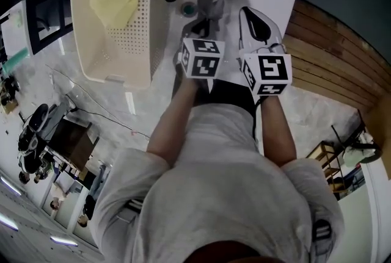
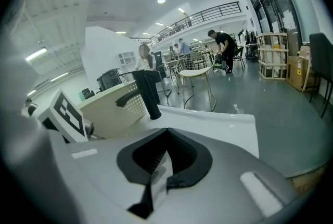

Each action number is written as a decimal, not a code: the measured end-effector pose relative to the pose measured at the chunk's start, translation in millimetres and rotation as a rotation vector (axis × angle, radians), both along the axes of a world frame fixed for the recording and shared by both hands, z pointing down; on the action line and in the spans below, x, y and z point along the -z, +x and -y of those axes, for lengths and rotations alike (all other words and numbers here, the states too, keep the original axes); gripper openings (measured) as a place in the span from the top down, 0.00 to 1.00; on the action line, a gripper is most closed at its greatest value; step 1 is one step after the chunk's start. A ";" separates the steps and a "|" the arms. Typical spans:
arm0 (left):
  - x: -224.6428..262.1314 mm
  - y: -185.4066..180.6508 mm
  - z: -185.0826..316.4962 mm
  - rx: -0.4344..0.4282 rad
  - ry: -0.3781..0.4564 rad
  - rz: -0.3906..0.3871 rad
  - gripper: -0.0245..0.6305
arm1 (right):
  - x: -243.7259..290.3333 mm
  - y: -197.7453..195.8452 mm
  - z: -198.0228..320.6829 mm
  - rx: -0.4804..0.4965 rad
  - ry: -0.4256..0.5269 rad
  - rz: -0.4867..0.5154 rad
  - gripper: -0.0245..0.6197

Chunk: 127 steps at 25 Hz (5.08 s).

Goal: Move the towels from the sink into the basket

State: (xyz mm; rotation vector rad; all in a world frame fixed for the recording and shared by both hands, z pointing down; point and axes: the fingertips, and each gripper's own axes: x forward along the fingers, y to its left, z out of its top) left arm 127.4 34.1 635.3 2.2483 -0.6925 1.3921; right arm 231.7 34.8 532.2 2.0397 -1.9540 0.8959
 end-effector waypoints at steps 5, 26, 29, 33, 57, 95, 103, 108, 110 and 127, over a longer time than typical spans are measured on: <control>30.6 2.0 -0.9 0.002 0.045 -0.058 0.92 | 11.4 -13.8 -7.3 0.013 0.013 -0.009 0.95; 164.7 10.3 3.8 -0.005 0.238 -0.282 0.92 | 102.9 -47.1 -1.4 0.091 0.160 -0.119 0.95; 179.2 3.1 11.6 0.017 0.253 -0.307 0.92 | 116.0 -56.8 7.8 0.113 0.183 -0.134 0.95; 193.4 -10.5 21.4 0.046 0.278 -0.324 0.92 | 129.6 -72.5 21.0 0.147 0.206 -0.147 0.95; 231.6 -152.9 77.4 0.343 0.391 -0.325 0.92 | 153.6 -217.5 83.3 0.445 0.287 -0.125 0.95; 166.3 -176.4 141.1 0.279 0.208 -0.237 0.92 | 129.8 -242.0 161.2 0.386 0.227 -0.076 0.95; 147.1 -169.6 150.5 0.228 0.111 -0.216 0.92 | 130.3 -220.0 173.0 0.314 0.217 -0.084 0.95; 127.7 -161.8 150.6 0.206 0.057 -0.202 0.91 | 125.7 -208.1 172.1 0.277 0.203 -0.092 0.95; 117.5 -158.9 149.6 0.198 0.047 -0.196 0.91 | 125.0 -203.8 171.0 0.261 0.198 -0.094 0.95; 135.1 -155.7 151.4 0.222 0.078 -0.267 0.73 | 123.8 -194.8 163.3 0.243 0.193 -0.110 0.95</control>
